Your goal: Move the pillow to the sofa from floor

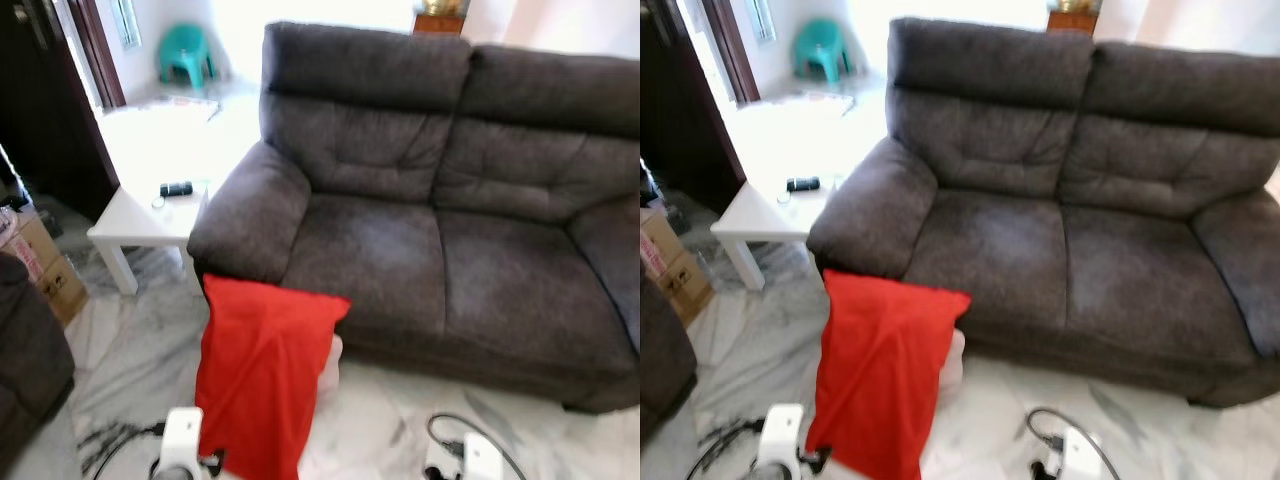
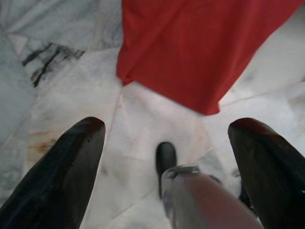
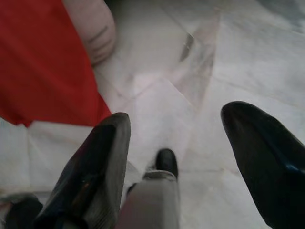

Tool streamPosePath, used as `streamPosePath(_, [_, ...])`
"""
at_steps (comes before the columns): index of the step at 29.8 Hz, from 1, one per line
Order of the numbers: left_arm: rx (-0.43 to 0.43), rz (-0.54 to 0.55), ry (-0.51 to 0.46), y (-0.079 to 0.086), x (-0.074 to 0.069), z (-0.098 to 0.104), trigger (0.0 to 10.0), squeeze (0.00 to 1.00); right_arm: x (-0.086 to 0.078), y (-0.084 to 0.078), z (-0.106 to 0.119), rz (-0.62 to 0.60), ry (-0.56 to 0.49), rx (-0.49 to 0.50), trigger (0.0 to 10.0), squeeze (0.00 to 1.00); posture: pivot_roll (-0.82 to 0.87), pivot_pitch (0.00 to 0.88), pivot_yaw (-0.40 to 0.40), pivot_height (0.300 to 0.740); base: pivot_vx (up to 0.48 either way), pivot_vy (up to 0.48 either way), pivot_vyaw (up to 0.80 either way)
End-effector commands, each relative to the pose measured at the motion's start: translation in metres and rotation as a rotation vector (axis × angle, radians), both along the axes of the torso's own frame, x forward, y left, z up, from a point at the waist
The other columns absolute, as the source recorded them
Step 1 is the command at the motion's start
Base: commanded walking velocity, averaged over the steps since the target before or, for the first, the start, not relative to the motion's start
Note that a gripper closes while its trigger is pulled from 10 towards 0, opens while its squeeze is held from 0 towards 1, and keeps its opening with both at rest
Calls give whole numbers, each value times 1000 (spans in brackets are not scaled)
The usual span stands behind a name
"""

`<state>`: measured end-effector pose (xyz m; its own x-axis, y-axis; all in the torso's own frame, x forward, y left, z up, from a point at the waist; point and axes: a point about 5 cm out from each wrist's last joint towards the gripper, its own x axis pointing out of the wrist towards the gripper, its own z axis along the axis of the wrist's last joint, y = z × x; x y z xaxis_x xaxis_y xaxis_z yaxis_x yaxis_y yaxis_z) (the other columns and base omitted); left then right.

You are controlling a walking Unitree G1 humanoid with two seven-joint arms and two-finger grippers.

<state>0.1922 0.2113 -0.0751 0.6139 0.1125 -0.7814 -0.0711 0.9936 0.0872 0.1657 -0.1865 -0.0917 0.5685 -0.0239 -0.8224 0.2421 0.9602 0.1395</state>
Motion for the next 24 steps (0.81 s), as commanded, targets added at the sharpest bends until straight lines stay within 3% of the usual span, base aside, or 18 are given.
streamPosePath(1, [-17,6,3,-5,1,-1,10000,0,-6,-10,-1,-15,16,-23,10000,0,-40,0,-71,740,255,0,0])
streamPosePath(17, [-18,11,18,-3,-4,-3,10000,0,-6,-10,-1,-13,19,-26,10000,0,-42,0,-72,740,256,0,0])
streamPosePath(24, [-23,15,23,-4,-5,-4,10000,0,-7,-11,-1,-6,21,-29,10000,0,-42,0,-74,740,0,0,0])
